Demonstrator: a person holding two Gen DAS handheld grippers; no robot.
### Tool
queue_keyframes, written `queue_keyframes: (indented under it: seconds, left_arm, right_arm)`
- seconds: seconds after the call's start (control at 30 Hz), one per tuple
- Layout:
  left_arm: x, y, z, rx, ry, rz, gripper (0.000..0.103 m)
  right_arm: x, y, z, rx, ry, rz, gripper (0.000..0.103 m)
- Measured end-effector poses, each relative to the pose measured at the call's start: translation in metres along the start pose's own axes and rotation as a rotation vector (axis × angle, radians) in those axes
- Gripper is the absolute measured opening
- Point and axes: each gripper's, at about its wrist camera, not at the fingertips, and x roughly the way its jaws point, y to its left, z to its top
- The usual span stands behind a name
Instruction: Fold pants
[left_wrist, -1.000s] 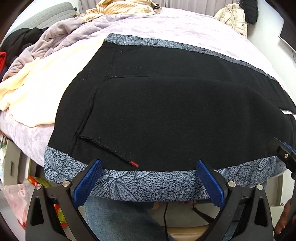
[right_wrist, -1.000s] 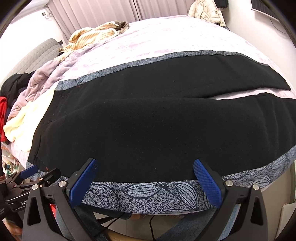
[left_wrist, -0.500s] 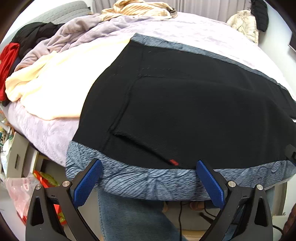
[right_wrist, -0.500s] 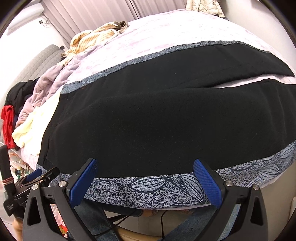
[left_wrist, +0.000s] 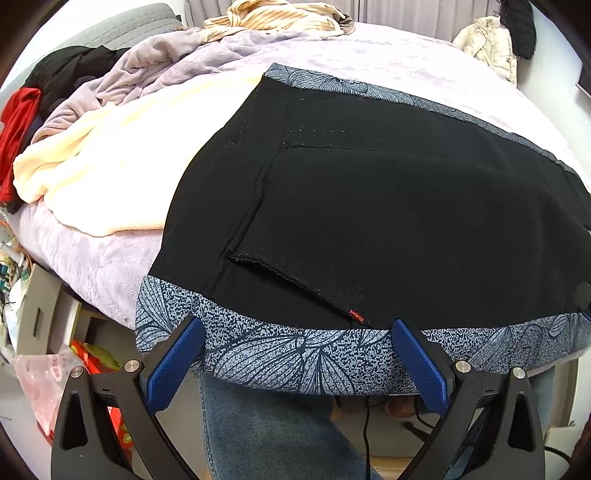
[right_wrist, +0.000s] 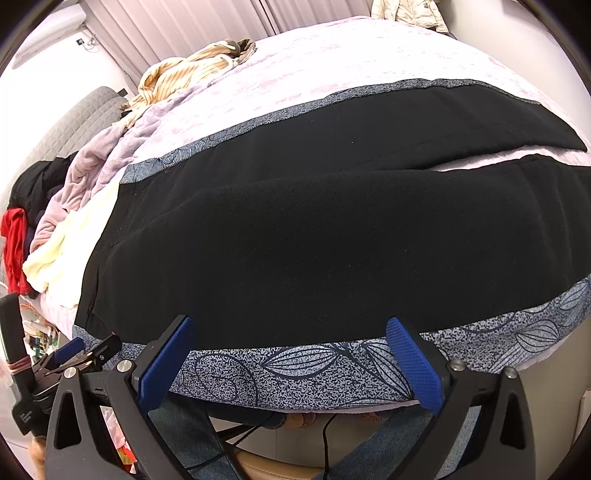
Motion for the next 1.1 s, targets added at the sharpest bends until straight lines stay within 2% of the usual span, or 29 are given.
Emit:
queue_keyframes:
  seconds: [0.77,0.93,0.97,1.03,1.1]
  left_arm:
    - [-0.001,-0.003,-0.003,-0.004,-0.003,0.012,0.102]
    - [-0.002,-0.005,-0.005,-0.007,-0.006,0.004,0.102]
    - [-0.003,-0.004,-0.005,-0.007,-0.009,-0.012,0.102]
    - [-0.005,0.001,-0.007,-0.021,-0.027,-0.091,0.102]
    - [-0.008,0.012,-0.012,-0.046,-0.058,-0.204,0.102]
  right_arm:
    - [-0.008,-0.008,-0.009,0.037,-0.009,0.05,0.103]
    - [-0.007,-0.011,-0.01,0.059,-0.007,0.099,0.103]
    - [-0.007,-0.012,-0.01,0.066,-0.007,0.121,0.103]
    - [-0.006,-0.016,-0.012,0.094,-0.004,0.215,0.103]
    - [-0.005,-0.023,-0.016,0.115,-0.002,0.325,0.094]
